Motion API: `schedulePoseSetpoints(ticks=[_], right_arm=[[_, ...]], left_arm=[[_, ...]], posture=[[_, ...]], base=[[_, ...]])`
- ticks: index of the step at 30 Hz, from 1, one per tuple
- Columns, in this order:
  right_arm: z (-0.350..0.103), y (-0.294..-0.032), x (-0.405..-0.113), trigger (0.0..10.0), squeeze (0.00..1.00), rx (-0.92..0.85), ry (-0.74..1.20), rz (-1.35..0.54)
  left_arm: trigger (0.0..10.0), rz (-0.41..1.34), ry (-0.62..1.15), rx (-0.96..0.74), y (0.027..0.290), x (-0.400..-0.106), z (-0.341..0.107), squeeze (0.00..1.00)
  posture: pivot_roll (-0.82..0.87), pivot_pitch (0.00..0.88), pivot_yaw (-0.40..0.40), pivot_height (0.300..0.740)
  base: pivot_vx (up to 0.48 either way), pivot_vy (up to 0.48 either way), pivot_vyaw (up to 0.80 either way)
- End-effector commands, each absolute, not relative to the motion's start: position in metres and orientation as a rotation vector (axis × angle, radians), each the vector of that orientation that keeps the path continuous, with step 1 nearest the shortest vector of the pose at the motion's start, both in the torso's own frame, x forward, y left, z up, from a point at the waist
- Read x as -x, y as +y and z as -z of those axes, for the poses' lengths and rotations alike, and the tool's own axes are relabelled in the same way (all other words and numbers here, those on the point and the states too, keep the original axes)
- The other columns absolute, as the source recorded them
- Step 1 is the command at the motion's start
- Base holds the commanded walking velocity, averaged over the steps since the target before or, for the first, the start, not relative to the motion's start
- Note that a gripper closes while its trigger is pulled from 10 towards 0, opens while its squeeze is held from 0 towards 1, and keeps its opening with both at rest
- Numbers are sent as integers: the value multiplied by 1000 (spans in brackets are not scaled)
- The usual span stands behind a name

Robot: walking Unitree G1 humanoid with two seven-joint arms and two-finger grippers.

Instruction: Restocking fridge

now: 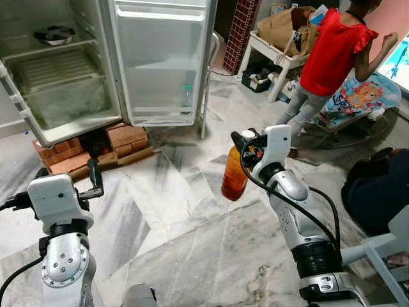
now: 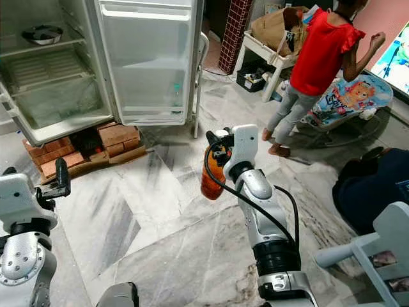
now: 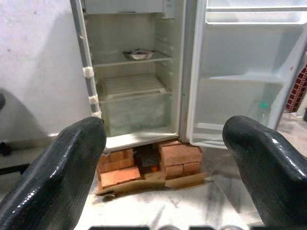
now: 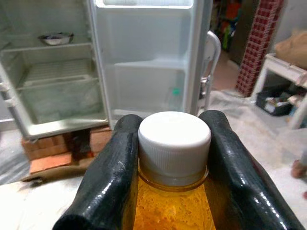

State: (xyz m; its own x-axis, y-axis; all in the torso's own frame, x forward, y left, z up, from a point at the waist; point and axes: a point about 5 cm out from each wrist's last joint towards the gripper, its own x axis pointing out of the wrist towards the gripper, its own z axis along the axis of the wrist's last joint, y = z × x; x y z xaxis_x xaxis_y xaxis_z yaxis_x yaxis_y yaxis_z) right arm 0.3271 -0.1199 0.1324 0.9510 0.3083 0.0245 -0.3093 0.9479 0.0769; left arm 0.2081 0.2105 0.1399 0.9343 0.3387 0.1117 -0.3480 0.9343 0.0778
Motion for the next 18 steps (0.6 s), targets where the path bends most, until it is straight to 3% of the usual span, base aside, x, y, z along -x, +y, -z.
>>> schedulePoseSetpoints(ticks=[1, 8, 18], right_arm=[[-136, -120, -325, 10000, 0, -64, -40, -311], [-137, -110, -320, 10000, 0, -69, -57, -370], [-139, -112, -321, 10000, 0, -71, -71, -375]], left_arm=[[10000, -346, -98, -103, 211, -209, -140, 0], [10000, -317, -103, -87, 207, -216, -143, 0], [10000, -298, -105, -82, 203, -215, -143, 0]], posture=[[81, 76, -103, 740], [72, 88, -96, 740], [78, 88, -100, 740]], base=[[0, 0, 0], [0, 0, 0], [297, 0, 800]])
